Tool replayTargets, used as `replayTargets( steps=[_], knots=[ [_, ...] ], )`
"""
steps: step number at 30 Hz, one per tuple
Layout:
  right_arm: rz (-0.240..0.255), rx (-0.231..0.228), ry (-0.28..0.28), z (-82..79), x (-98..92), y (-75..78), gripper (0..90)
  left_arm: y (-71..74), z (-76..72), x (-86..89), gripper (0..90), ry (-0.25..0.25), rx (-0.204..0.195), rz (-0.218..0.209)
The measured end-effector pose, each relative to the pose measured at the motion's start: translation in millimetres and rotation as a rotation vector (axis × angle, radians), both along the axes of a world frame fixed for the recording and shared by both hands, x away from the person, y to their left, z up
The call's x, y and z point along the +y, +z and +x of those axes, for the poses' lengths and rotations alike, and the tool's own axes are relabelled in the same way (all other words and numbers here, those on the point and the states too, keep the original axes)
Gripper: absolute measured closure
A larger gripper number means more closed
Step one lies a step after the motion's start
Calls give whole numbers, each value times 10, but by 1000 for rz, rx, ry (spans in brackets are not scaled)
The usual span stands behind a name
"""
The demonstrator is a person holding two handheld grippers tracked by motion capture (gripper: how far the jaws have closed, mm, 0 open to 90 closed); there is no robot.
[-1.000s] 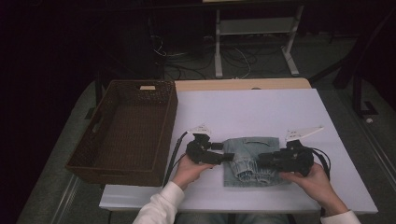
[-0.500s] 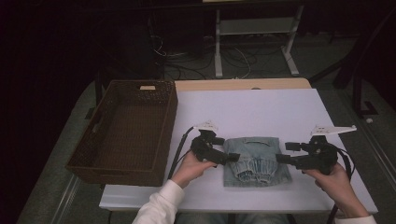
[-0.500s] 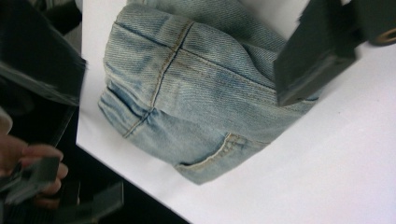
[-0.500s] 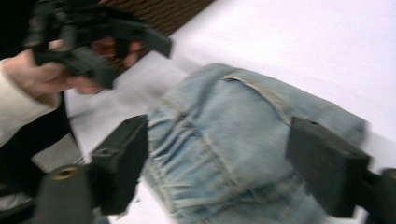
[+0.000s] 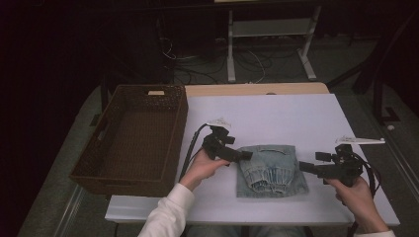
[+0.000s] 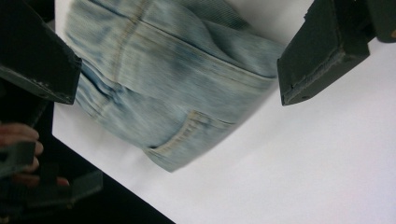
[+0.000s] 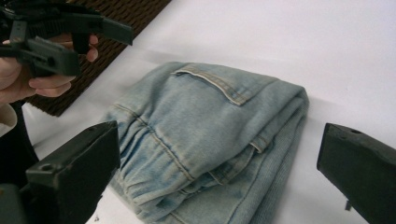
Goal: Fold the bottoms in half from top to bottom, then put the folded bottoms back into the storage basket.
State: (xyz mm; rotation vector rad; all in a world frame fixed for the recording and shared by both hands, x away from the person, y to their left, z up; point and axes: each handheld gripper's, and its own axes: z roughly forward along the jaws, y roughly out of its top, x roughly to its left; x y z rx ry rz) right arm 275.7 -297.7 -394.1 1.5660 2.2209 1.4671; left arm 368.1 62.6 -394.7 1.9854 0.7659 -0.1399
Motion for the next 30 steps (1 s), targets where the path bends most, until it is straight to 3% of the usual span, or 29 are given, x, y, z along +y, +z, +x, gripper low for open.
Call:
replayTargets(
  steps=[3, 7, 13, 30],
  knots=[
    [14, 23, -61, -3, -18, -77, 0, -55, 72, 9, 0, 13, 8, 10],
    [-1, 51, -91, -19, 13, -194, 0, -165, 158, 14, 0, 32, 29, 37],
    [15, 92, -74, -49, 96, -280, 0, -264, 226, 2, 0, 52, 44, 48],
    [0, 96, -57, -59, 172, -328, 0, -436, 292, 42, 0, 100, 89, 52]
  ],
)
